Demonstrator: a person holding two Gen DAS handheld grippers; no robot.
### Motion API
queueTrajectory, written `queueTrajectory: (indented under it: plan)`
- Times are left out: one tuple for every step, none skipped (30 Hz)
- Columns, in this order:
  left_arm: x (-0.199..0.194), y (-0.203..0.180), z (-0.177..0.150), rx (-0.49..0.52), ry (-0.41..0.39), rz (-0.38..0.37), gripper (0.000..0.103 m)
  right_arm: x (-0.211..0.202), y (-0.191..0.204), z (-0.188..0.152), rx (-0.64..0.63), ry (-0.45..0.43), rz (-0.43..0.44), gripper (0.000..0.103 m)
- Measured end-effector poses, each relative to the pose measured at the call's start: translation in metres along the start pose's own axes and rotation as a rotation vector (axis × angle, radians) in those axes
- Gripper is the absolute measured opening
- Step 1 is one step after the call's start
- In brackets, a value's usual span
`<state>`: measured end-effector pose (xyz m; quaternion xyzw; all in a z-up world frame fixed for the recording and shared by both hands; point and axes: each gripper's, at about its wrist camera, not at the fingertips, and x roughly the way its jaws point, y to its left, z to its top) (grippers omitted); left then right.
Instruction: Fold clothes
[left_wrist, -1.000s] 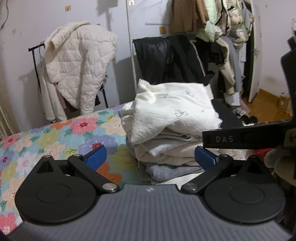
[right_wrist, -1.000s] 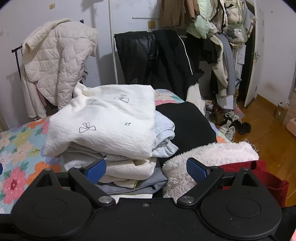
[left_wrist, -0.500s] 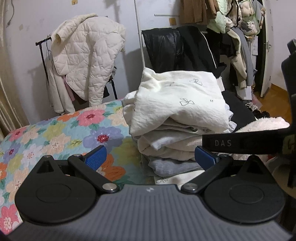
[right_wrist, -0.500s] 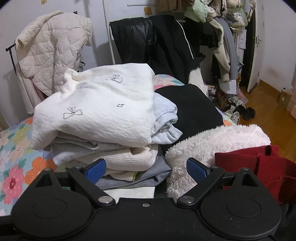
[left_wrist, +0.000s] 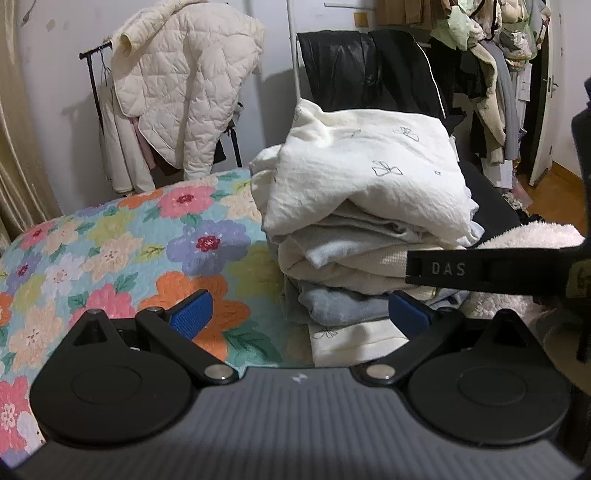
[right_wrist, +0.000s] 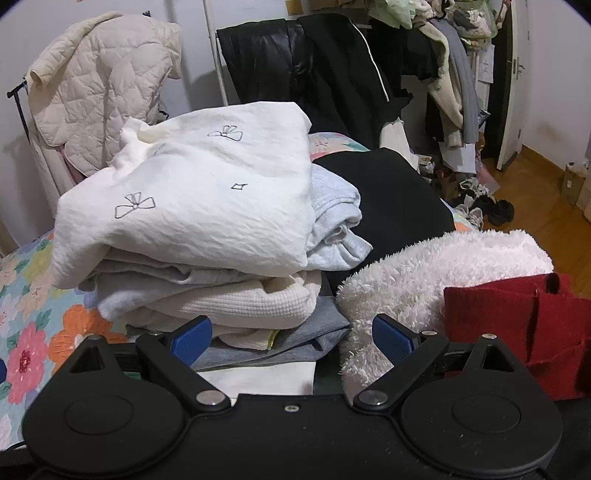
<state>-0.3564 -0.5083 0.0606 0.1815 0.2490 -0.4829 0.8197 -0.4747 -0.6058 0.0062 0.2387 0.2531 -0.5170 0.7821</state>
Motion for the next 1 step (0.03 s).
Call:
queueTrajectory:
  plan:
    - [0.0031,-0.0002,0.0015,-0.002,0.004,-0.002,0.103,0.0008,0.0,-0.0002,-0.001,0.003,-0.002,0.096]
